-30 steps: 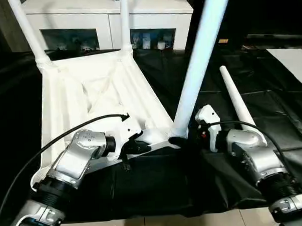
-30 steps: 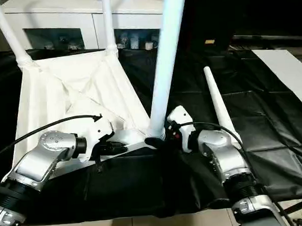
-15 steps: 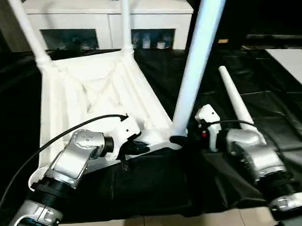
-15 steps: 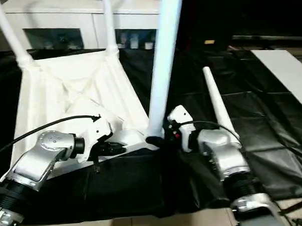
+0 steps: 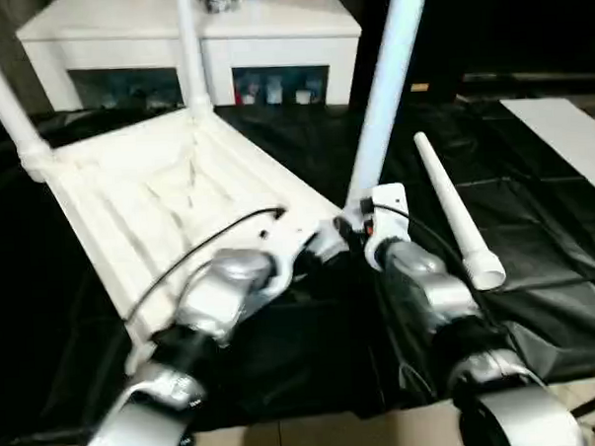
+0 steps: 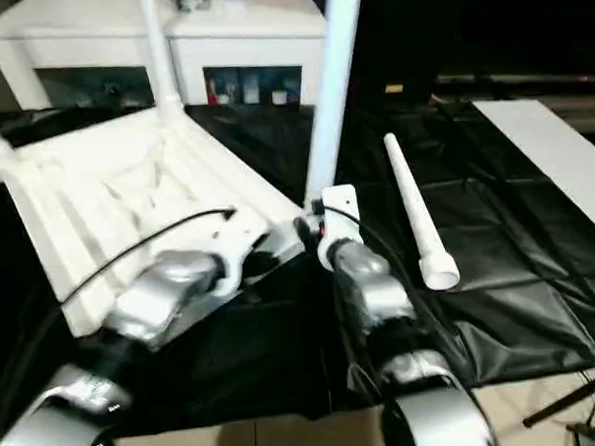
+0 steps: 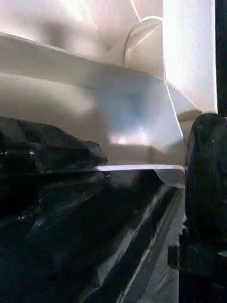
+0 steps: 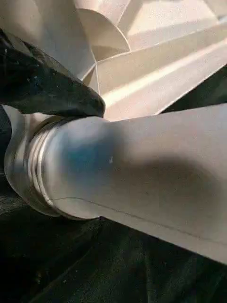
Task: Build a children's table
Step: Rotate leg to tighten
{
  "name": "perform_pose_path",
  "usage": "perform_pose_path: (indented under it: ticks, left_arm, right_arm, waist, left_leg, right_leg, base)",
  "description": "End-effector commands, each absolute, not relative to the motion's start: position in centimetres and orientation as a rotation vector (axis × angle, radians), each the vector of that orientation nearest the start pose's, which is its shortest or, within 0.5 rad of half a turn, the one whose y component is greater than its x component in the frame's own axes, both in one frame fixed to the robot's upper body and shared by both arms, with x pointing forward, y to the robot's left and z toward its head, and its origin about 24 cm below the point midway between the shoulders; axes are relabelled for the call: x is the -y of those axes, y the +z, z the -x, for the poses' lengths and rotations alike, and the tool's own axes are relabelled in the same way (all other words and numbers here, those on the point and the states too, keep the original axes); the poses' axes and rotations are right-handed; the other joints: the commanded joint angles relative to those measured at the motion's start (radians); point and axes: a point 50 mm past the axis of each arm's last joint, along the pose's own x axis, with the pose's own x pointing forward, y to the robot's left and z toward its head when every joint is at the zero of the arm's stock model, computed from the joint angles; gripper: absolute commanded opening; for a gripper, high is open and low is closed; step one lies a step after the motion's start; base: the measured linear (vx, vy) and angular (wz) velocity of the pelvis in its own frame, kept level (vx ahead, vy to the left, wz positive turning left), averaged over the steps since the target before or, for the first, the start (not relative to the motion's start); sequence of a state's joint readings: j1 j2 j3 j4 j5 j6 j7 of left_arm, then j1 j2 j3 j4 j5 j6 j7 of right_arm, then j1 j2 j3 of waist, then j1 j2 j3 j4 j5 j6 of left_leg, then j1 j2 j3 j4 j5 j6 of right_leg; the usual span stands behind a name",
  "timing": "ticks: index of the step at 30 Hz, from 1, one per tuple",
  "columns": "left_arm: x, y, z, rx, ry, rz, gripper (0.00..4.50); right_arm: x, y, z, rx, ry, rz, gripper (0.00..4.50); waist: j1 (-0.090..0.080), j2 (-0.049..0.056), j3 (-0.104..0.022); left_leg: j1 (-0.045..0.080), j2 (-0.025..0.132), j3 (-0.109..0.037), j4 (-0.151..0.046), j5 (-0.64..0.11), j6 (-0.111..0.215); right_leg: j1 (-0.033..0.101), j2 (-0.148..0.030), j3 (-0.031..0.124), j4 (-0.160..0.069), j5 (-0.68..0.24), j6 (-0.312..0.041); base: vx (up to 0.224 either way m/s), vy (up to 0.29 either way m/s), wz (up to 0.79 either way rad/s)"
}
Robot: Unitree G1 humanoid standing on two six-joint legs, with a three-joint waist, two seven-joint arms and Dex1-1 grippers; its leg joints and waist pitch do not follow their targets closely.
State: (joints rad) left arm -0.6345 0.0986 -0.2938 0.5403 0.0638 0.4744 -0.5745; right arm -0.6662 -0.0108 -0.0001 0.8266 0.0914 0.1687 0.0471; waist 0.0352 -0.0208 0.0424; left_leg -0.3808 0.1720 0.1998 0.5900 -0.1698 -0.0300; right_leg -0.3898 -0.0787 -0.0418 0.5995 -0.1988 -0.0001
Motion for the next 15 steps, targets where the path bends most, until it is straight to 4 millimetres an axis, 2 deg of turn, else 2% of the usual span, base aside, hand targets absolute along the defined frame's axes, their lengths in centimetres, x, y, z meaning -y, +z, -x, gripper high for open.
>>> perform_pose_path:
  ticks: [1,2,4,5,7,9,10,11,12,13,14,15]
  left_arm:
    - [-5.8,4.2,-33.2,-0.483,-0.83,-0.311,0.0]
    - [-5.8,4.2,-33.2,-0.477,-0.829,-0.314,0.0]
    - [-6.0,4.2,-33.3,-0.474,-0.818,-0.316,0.0]
    - [-6.2,4.2,-33.3,-0.47,-0.811,-0.316,0.0]
    - [-6.4,4.3,-33.4,-0.463,-0.807,-0.317,0.0]
    - [-6.5,4.2,-33.5,-0.465,-0.801,-0.311,0.0]
    - [-6.7,4.2,-33.6,-0.464,-0.794,-0.307,0.0]
    - [-6.8,4.2,-33.7,-0.454,-0.782,-0.308,0.0]
    - [-6.9,4.3,-33.9,-0.436,-0.767,-0.306,0.0]
    - [-6.9,4.8,-34.0,-0.412,-0.76,-0.272,0.0]
    - [-6.9,4.8,-34.0,-0.411,-0.76,-0.271,0.28]
    - [-7.0,6.1,-34.3,-0.354,-0.75,-0.178,0.44]
  right_arm:
    - [9.9,1.4,-34.8,-0.428,0.211,0.056,3.24]
    - [10.3,1.9,-35.1,-0.401,0.2,0.062,3.44]
    - [10.8,2.5,-35.3,-0.373,0.193,0.066,3.55]
    - [11.3,2.9,-35.3,-0.349,0.189,0.086,3.73]
    - [12.1,3.5,-35.3,-0.309,0.186,0.12,3.8]
    - [12.6,3.7,-35.1,-0.292,0.193,0.128,3.8]
    - [13.2,3.9,-34.8,-0.279,0.187,0.124,3.8]
    - [13.7,4.0,-34.5,-0.268,0.194,0.113,3.8]
    - [14.1,4.1,-34.1,-0.265,0.207,0.1,3.8]
    - [14.3,4.1,-33.5,-0.261,0.237,0.088,3.8]
    - [14.3,4.1,-33.5,-0.261,0.237,0.088,3.83]
    - [14.3,3.9,-32.2,-0.265,0.317,0.093,3.84]
  waist:
    - [-0.005,0.002,-0.046]
    - [-0.004,0.002,-0.046]
    - [-0.004,0.005,-0.049]
    - [-0.004,0.003,-0.05]
    - [0.003,0.001,-0.046]
    - [0.002,-0.001,-0.047]
    - [0.005,0.002,-0.046]
    - [0.008,-0.001,-0.046]
    - [0.011,-0.002,-0.046]
    - [0.011,0.001,-0.045]
    - [0.016,0.002,-0.044]
    - [0.015,0.007,-0.047]
  left_leg:
    - [0.034,0.054,-0.043,-0.089,-0.47,-0.064]
    - [0.034,0.055,-0.042,-0.09,-0.464,-0.062]
    - [0.032,0.056,-0.04,-0.09,-0.44,-0.057]
    - [0.026,0.057,-0.04,-0.091,-0.413,-0.052]
    - [0.031,0.057,-0.035,-0.089,-0.41,-0.044]
    - [0.027,0.055,-0.036,-0.088,-0.407,-0.039]
    - [0.028,0.056,-0.035,-0.089,-0.405,-0.037]
    - [0.031,0.056,-0.035,-0.088,-0.407,-0.033]
    - [0.029,0.056,-0.035,-0.088,-0.398,-0.028]
    - [0.025,0.055,-0.036,-0.09,-0.394,-0.024]
    - [0.024,0.058,-0.037,-0.092,-0.385,-0.022]
    - [0.019,0.058,-0.039,-0.093,-0.368,-0.021]
  right_leg:
    - [-0.001,-0.068,0.035,-0.101,-0.422,-0.107]
    - [0.0,-0.067,0.036,-0.099,-0.405,-0.113]
    - [0.004,-0.069,0.037,-0.095,-0.372,-0.122]
    - [0.009,-0.067,0.038,-0.091,-0.342,-0.126]
    - [0.005,-0.068,0.039,-0.096,-0.352,-0.122]
    - [0.008,-0.07,0.04,-0.097,-0.371,-0.119]
    - [0.007,-0.07,0.041,-0.1,-0.381,-0.113]
    - [0.005,-0.07,0.041,-0.101,-0.393,-0.107]
    - [0.008,-0.071,0.042,-0.102,-0.398,-0.102]
    - [0.01,-0.07,0.042,-0.102,-0.398,-0.1]
    - [0.013,-0.07,0.041,-0.105,-0.392,-0.091]
    - [0.021,-0.068,0.04,-0.098,-0.364,-0.096]
  base:
    - [0.0,0.0,0.0]
    - [0.0,0.0,0.0]
    - [0.0,0.0,0.0]
    - [0.0,0.0,0.0]
    - [0.0,0.0,0.0]
    - [0.0,0.0,0.0]
    - [0.0,0.0,0.0]
    - [0.0,0.0,0.0]
    - [0.0,0.0,0.0]
    - [0.0,0.0,0.0]
    - [0.0,0.0,0.0]
    - [0.0,0.0,0.0]
